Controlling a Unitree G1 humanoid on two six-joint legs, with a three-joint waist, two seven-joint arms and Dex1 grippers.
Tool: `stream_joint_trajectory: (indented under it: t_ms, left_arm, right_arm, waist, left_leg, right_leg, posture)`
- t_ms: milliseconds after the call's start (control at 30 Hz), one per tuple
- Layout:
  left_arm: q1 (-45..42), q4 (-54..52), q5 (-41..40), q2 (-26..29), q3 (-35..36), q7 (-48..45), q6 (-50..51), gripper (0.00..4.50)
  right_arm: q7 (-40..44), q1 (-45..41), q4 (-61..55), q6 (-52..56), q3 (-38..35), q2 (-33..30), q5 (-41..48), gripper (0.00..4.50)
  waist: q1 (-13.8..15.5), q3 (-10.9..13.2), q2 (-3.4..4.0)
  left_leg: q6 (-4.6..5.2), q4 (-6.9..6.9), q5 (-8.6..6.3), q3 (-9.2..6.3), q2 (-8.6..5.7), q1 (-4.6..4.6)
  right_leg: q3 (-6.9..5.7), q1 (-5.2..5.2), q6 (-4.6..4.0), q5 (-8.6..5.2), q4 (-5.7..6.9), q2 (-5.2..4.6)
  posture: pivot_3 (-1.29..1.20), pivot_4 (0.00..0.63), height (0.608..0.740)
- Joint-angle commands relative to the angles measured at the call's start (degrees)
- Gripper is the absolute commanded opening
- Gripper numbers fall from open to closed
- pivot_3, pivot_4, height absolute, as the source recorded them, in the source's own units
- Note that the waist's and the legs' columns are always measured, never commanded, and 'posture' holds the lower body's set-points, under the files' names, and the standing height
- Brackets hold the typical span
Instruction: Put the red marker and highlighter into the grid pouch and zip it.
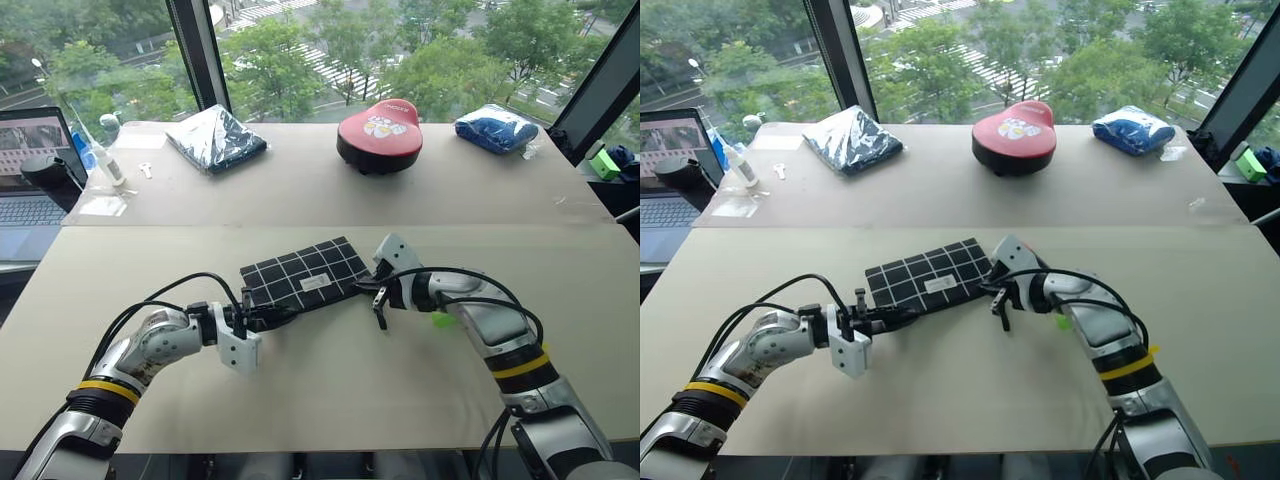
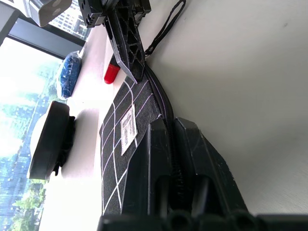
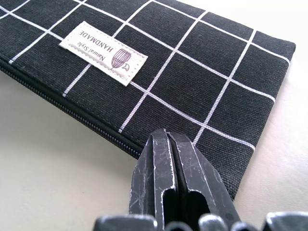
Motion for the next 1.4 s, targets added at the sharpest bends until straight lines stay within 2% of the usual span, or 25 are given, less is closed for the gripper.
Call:
stream_joint_trajectory:
  t_ms: [33, 267, 400, 567, 900, 1300, 1333, 1367, 1400]
  left_arm:
    - [1.35, -0.89, -3.68, 0.21, -0.08, -2.33, 4.84, 0.0]
    - [1.84, -9.66, -18.1, -1.55, 3.05, -7.16, 20.49, 0.0]
    - [1.9, -16.18, -26.38, -2.77, 6.14, -8.34, 32.33, 0.0]
    - [2.86, -22.46, -30.34, -4.18, 8.86, -7.97, 41.31, 0.0]
    - [5.54, -24.86, -28.52, -6.01, 9.46, -8.99, 42.62, 0.0]
    - [5.78, -30.4, -27.65, -9.59, 9.65, -6.34, 46.85, 0.0]
    - [5.86, -30.62, -27.6, -9.89, 9.75, -6.21, 47.06, 0.0]
    - [5.94, -30.7, -27.51, -10.11, 9.83, -6.15, 47.24, 0.0]
    - [6.03, -30.73, -27.39, -10.31, 9.85, -6.11, 47.37, 0.0]
  right_arm:
    - [-0.4, -1.6, -1.16, 2.94, -4.96, 0.84, 4.21, 1.02]
    - [0.59, -4.84, -5.1, 13.96, -16.02, 0.74, 17.28, 3.44]
    - [1.17, -5.12, -6.53, 15.42, -21.57, -3.0, 21.45, 3.44]
    - [-3.21, -2.41, -6.06, 10.7, -15.85, -6.39, 13.66, 3.44]
    - [-11.58, -8.77, 1.52, 7.24, -7.32, 1.32, 4.86, 3.44]
    - [-13.17, -14.22, 11.63, 4.31, -3.92, 4.8, -0.59, 3.44]
    - [-13.0, -14.33, 12.06, 3.71, -4.15, 5.01, -0.61, 2.93]
    - [-13.02, -14.39, 12.27, 3.22, -4.57, 5.28, -0.58, 2.76]
    - [-13.06, -14.44, 12.47, 2.8, -4.99, 5.53, -0.49, 2.39]
  waist:
    - [-0.02, 0.0, 0.0]
    - [-0.13, 0.01, -0.01]
    - [-0.18, 0.01, -0.01]
    - [-0.3, 0.01, -0.01]
    - [-0.62, 0.02, -0.02]
    - [-0.46, 0.02, -0.02]
    - [-0.53, 0.02, -0.02]
    - [-0.55, 0.02, -0.02]
    - [-0.54, 0.02, -0.02]
  left_leg:
    - [0.0, 0.0, 0.0, 0.0, 0.01, 0.0]
    - [0.0, 0.02, 0.01, -0.02, 0.03, -0.35]
    - [0.03, 0.05, -0.01, -0.05, 0.0, -0.54]
    - [0.05, 0.02, -0.03, -0.04, -0.01, -0.52]
    - [-0.02, 0.03, 0.02, 0.02, 0.0, -0.52]
    - [-0.29, 0.02, 0.18, 0.02, -0.04, -0.53]
    - [-0.29, 0.03, 0.18, 0.02, -0.04, -0.53]
    - [-0.28, 0.02, 0.18, 0.03, -0.03, -0.52]
    - [-0.28, 0.02, 0.17, 0.02, -0.03, -0.51]
  right_leg:
    - [0.0, -0.01, 0.0, 0.0, 0.0, 0.0]
    - [-0.01, -0.14, -0.01, 0.01, 0.07, 0.0]
    - [-0.02, -0.24, 0.01, 0.02, -0.01, -0.03]
    - [-0.02, -0.22, 0.02, 0.01, -0.04, 0.0]
    - [0.04, -0.24, 0.01, 0.01, -0.02, 0.08]
    - [0.04, -0.22, 0.01, 0.01, -0.03, 0.07]
    - [0.04, -0.23, 0.01, 0.01, -0.03, 0.07]
    - [0.04, -0.23, 0.01, 0.02, -0.02, 0.08]
    - [0.04, -0.23, 0.01, 0.01, -0.01, 0.09]
  posture:
    - [0.0, 0.15, 0.74]
    - [0.0, 0.15, 0.74]
    - [0.0, 0.15, 0.74]
    - [0.0, 0.15, 0.74]
    - [0.0, 0.15, 0.74]
    - [0.0, 0.15, 0.74]
    - [0.0, 0.15, 0.74]
    - [0.0, 0.15, 0.74]
    - [0.0, 0.15, 0.74]
